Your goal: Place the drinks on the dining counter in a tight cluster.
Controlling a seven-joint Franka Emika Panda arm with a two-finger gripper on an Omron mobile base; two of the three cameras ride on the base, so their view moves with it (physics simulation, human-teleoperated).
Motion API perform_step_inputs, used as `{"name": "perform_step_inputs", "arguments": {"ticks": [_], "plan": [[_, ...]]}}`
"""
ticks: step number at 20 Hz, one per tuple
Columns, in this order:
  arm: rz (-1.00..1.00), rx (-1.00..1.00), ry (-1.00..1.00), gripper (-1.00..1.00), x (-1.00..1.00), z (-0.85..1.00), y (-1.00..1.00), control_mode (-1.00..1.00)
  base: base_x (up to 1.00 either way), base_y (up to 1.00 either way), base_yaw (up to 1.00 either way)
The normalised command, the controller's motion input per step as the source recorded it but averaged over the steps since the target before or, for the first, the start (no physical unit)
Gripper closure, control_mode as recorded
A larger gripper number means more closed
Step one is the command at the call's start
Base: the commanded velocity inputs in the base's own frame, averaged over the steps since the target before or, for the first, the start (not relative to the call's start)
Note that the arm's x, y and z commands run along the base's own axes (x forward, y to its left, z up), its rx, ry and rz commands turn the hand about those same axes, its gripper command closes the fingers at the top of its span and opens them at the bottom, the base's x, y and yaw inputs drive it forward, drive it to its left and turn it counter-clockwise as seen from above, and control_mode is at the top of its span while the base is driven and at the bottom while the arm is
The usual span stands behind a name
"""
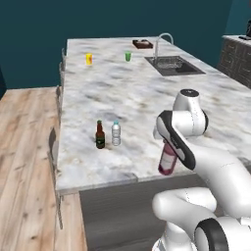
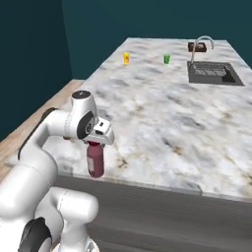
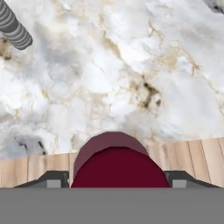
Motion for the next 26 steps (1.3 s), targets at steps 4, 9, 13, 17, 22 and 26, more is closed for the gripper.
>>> {"name": "perform_step_inputs", "arguments": {"ticks": [4, 9, 13, 17, 22, 26], "plan": [[0.00, 0.00, 0.00, 1.00, 0.00, 0.00, 0.00, 1.00, 0.53, -0.24, 0.17], [0.00, 0.00, 0.00, 1.00, 0.00, 0.00, 0.00, 1.00, 0.40, -0.30, 0.14], [0.00, 0.00, 0.00, 1.00, 0.00, 0.00, 0.00, 1.00, 0.11, -0.15, 0.03], [0.00, 0.00, 0.00, 1.00, 0.00, 0.00, 0.00, 1.00, 0.00, 0.00, 0.00], [0.00, 0.00, 0.00, 1.00, 0.00, 0.00, 0.00, 1.00, 0.00, 0.00, 0.00], [0.00, 0.00, 0.00, 1.00, 0.07, -0.01, -0.03, -1.00, 0.06, -0.04, 0.01]]}}
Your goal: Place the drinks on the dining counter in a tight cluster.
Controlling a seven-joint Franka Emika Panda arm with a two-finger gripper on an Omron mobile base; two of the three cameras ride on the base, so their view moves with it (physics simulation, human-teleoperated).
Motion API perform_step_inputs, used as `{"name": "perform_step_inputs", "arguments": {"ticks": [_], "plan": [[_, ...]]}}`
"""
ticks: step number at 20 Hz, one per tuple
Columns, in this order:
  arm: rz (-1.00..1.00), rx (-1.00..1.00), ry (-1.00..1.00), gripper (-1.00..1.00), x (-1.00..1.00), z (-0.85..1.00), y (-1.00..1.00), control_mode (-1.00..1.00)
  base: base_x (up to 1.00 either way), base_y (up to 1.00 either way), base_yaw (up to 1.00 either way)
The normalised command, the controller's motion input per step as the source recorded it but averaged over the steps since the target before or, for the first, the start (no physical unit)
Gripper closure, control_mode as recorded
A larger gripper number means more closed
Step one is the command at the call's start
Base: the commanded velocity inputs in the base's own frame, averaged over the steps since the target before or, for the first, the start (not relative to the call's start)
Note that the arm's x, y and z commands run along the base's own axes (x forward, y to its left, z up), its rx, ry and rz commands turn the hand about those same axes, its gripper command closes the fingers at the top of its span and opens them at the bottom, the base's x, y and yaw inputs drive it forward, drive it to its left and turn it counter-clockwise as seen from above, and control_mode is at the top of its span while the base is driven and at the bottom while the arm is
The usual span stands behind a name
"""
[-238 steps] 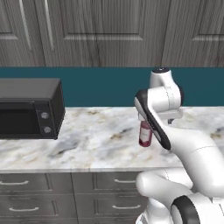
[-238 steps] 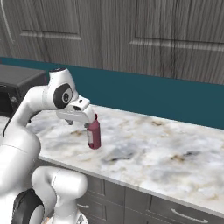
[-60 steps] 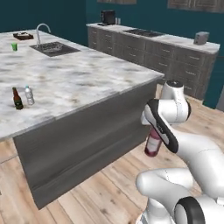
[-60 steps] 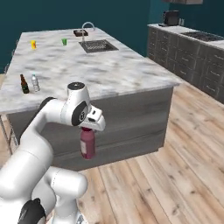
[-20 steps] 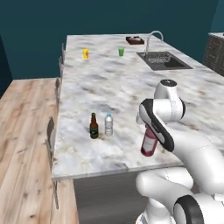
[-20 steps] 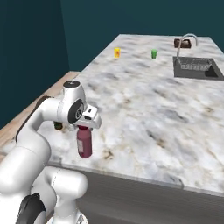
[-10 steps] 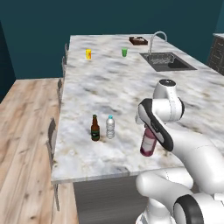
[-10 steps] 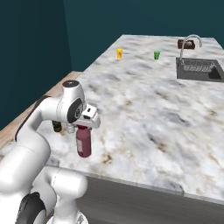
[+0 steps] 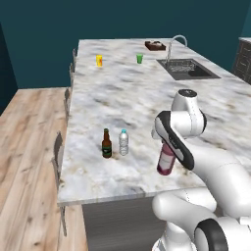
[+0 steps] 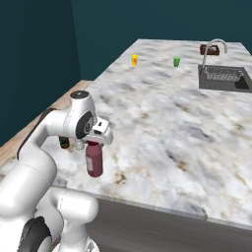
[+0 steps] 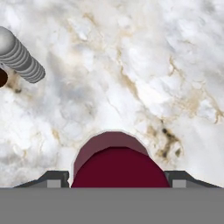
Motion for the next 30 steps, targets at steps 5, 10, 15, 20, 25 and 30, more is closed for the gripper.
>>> {"name": "perform_step_inputs", "arguments": {"ticks": [5, 10, 15, 20, 25, 30], "plan": [[0.02, 0.08, 0.00, 1.00, 0.42, 0.00, -0.16, -1.00, 0.00, 0.00, 0.00], [0.05, 0.11, 0.00, 1.00, 0.51, 0.00, -0.08, -1.00, 0.00, 0.00, 0.00], [0.01, 0.04, 0.00, 1.00, 0.60, 0.00, 0.03, -1.00, 0.00, 0.00, 0.00], [0.00, 0.00, 0.00, 1.00, 0.54, 0.00, 0.11, -1.00, 0.00, 0.00, 0.00], [0.00, 0.00, 0.00, 1.00, 0.45, -0.01, 0.19, -1.00, 0.00, 0.00, 0.00], [0.00, 0.00, 0.00, 1.00, 0.37, -0.03, 0.28, -1.00, 0.00, 0.00, 0.00]]}}
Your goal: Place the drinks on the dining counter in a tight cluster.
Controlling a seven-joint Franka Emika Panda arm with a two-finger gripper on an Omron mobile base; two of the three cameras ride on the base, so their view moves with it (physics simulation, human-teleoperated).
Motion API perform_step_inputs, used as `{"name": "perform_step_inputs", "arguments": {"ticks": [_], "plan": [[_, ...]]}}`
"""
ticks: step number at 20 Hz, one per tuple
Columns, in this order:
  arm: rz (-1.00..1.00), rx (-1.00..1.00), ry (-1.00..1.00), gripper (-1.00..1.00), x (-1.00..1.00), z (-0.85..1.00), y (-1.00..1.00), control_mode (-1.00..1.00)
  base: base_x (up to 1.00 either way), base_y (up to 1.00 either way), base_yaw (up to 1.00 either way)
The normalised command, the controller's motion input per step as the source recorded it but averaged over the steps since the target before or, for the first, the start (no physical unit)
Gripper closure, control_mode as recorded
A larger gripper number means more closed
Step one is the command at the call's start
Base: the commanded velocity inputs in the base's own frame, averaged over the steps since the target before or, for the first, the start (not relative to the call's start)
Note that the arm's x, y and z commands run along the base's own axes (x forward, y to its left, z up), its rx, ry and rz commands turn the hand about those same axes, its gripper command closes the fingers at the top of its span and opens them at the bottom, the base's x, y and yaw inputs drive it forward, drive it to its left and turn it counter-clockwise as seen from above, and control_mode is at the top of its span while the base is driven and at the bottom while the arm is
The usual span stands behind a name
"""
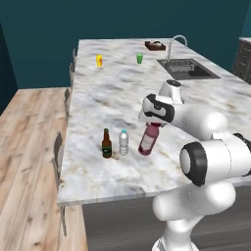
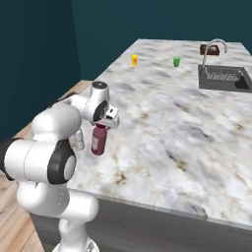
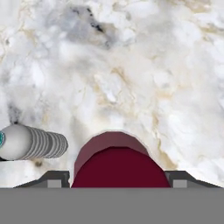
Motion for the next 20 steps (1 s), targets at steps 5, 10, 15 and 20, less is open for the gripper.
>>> {"name": "perform_step_inputs", "arguments": {"ticks": [5, 10, 15, 20], "plan": [[0.00, 0.00, 0.01, 1.00, 0.28, -0.11, 0.20, -1.00, 0.00, 0.00, 0.00], [0.00, 0.00, 0.00, 1.00, 0.30, -0.14, 0.19, -1.00, 0.00, 0.00, 0.00], [0.00, 0.00, 0.00, 1.00, 0.14, -0.20, 0.21, -1.00, 0.00, 0.00, 0.00], [0.00, 0.00, 0.00, 1.00, 0.07, -0.31, 0.18, -1.00, 0.00, 0.00, 0.00]]}}
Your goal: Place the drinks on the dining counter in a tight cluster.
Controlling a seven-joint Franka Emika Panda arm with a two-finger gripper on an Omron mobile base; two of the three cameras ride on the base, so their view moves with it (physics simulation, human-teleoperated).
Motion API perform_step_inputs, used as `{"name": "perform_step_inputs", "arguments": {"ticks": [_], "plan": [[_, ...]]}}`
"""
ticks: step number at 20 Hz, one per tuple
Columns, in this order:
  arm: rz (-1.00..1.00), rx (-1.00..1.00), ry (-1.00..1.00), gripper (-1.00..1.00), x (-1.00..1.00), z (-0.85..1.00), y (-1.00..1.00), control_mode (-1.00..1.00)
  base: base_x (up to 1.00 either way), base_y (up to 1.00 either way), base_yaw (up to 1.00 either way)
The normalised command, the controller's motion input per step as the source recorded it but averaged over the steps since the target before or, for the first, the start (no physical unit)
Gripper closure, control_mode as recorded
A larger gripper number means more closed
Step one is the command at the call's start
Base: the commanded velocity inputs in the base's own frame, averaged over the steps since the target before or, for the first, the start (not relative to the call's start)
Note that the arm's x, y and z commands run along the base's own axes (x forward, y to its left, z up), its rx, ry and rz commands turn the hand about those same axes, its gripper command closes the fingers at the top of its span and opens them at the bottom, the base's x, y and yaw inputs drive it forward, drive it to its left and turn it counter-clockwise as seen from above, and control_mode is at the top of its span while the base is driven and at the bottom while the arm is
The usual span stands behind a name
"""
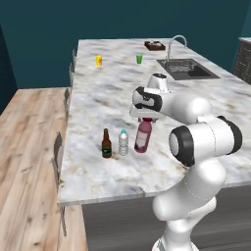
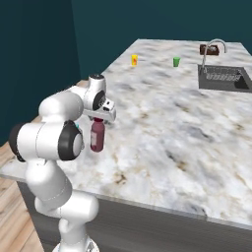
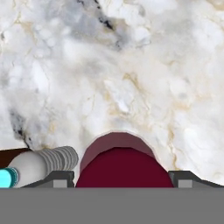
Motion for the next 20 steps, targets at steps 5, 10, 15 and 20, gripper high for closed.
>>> {"name": "perform_step_inputs", "arguments": {"ticks": [5, 10, 15, 20], "plan": [[0.00, 0.00, 0.00, 1.00, 0.02, -0.33, 0.19, -1.00, 0.00, 0.00, 0.00], [0.00, 0.00, 0.00, 1.00, -0.11, -0.36, 0.15, -1.00, 0.00, 0.00, 0.00], [-0.04, 0.00, -0.03, 1.00, -0.22, -0.35, 0.12, -1.00, 0.00, 0.00, 0.00], [-0.10, 0.00, -0.05, 1.00, -0.24, -0.31, 0.16, -1.00, 0.00, 0.00, 0.00]]}}
